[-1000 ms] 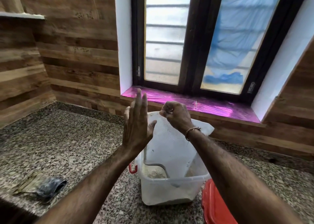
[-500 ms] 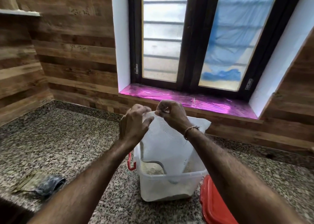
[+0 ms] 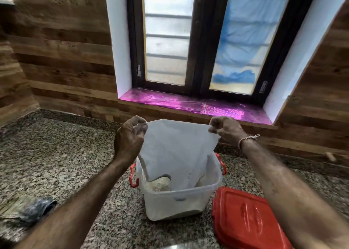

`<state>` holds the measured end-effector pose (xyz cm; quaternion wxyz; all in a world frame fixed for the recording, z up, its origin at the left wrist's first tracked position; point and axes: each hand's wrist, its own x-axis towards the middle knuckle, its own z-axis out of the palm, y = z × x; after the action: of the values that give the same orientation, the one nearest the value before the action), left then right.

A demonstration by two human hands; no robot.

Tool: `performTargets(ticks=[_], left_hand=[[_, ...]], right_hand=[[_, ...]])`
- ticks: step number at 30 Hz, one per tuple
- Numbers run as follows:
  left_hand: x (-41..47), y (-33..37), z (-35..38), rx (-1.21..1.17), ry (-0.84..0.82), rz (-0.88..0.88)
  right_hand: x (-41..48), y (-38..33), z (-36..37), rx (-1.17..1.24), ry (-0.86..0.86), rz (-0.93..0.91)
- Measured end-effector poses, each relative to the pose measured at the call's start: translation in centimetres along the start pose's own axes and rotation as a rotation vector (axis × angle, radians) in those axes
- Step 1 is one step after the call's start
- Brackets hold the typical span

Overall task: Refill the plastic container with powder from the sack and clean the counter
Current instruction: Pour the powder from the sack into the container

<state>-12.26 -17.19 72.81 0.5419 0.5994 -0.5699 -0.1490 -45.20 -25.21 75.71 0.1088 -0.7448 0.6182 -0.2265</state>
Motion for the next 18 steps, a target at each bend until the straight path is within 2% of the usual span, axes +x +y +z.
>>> performTargets(ticks=[4,6,8,10,12,15,18], left_hand=[[0.8,-0.2,-0.6,-0.074,-0.031,-0.047],[0.9,-0.5,-0.7,0.051,-0.118,-0.011],[1.0,-0.4,-0.8,0.258,-0.109,0.116],[1.2,0.3,-1.0,0.314,-0.137,0.208],[1.5,1.7,-0.7,0.379,-0.215,0.199],[2.0,3.1,0.0,0.492,-0.159,0.227],[2.3,3.2,-0.3,0.448,-0.112,0.241]], right_hand=[[0.3,-0.5,-0.6,0.095,0.086,-0.054],[0.4,-0.3,-0.3,0.129,0.075,-0.058],[0.7,-0.3,0.1,0.139,0.06,-0.082],[1.0,-0.8,0.2,0.133,0.047,-0.117],[1.5,-1.8,0.0,0.113,0.036,-0.17],[2.2,-3.4,-0.7,0.11,0.107,-0.239],[2.8,-3.1,-1.1,0.269,0.177,-0.183]])
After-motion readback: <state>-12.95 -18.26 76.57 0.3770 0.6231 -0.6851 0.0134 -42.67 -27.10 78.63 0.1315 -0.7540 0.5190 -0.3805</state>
